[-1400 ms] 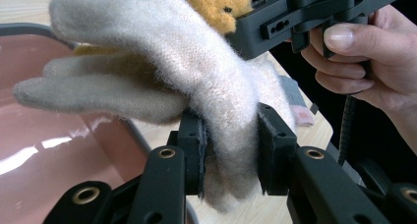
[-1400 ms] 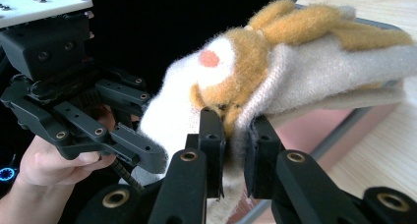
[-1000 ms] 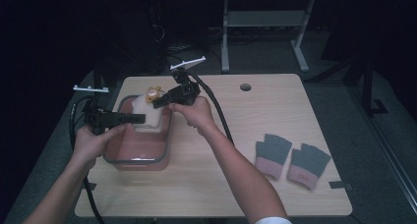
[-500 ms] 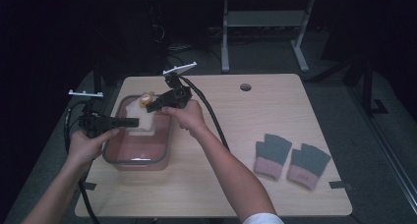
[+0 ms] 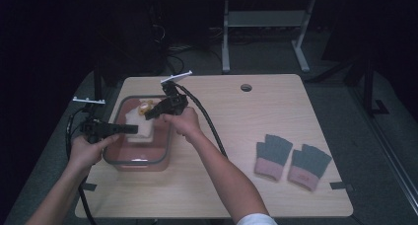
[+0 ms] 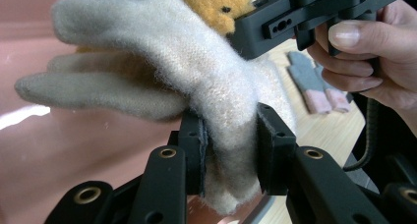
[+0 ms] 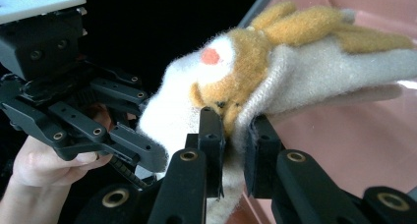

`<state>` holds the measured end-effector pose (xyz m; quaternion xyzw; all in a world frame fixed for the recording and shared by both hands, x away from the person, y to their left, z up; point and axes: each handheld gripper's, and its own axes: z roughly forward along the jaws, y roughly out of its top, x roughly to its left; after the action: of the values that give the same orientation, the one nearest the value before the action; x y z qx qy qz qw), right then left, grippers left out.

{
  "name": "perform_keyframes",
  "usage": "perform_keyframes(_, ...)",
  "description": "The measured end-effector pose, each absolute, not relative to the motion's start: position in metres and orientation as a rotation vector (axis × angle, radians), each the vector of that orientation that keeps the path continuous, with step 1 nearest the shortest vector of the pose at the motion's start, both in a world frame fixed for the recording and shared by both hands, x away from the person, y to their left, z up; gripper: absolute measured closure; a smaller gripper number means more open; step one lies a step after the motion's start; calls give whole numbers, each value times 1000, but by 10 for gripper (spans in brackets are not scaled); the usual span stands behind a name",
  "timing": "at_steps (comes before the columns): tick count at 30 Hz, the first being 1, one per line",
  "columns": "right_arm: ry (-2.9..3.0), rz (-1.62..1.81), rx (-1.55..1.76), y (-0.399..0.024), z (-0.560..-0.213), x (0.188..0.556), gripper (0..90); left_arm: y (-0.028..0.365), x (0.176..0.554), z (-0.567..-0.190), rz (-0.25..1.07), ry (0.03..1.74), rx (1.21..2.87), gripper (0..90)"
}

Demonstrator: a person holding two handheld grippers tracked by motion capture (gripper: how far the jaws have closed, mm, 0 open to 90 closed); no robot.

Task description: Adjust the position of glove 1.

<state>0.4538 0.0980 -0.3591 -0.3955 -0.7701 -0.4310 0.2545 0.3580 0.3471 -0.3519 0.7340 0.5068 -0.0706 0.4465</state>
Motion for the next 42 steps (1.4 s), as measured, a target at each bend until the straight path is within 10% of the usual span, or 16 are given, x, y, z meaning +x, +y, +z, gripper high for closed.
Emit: perform_keyframes(42, -2212, -1029, -1153, 100, -392, 452, 658, 340, 363, -406, -200, 1494, 2074, 654)
